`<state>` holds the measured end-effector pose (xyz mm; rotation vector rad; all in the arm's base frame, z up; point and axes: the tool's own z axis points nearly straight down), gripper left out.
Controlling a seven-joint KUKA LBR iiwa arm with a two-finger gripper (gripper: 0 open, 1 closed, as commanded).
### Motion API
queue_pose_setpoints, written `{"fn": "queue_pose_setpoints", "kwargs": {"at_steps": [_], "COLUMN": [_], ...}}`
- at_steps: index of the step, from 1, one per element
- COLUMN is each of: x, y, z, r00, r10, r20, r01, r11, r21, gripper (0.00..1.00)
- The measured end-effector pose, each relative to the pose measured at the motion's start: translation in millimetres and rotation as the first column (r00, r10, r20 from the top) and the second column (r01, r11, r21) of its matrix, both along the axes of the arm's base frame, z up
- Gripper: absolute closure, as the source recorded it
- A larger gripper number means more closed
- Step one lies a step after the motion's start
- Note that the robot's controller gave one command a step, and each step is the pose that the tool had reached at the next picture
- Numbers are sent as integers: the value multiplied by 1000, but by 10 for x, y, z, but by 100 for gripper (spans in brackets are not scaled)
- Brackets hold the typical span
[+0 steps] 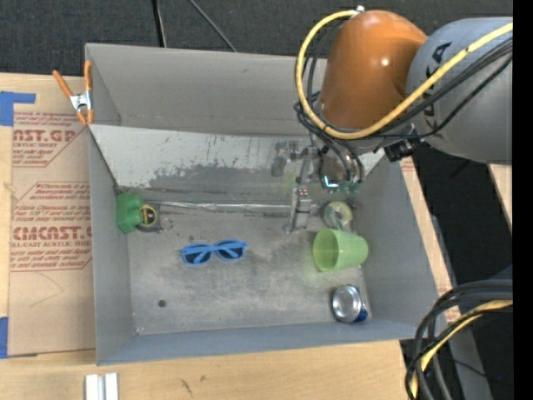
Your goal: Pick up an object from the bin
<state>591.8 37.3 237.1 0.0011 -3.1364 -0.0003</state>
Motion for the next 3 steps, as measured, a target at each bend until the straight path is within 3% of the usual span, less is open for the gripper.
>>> {"fn": "queue_pose_setpoints", "kwargs": {"at_steps": [1, 2, 3], "x": [-590, -329, -321], "y": [-987, -1626, -1591], "z": [-1079, -1690, -1678], "r00": [998, 948, 947], "r10": [-63, 320, 320], "r20": [-4, 5, 7], "r01": [63, -320, -320], "r11": [998, 948, 947], "r21": [-2, -1, 3], "gripper": [0, 0, 100]}}
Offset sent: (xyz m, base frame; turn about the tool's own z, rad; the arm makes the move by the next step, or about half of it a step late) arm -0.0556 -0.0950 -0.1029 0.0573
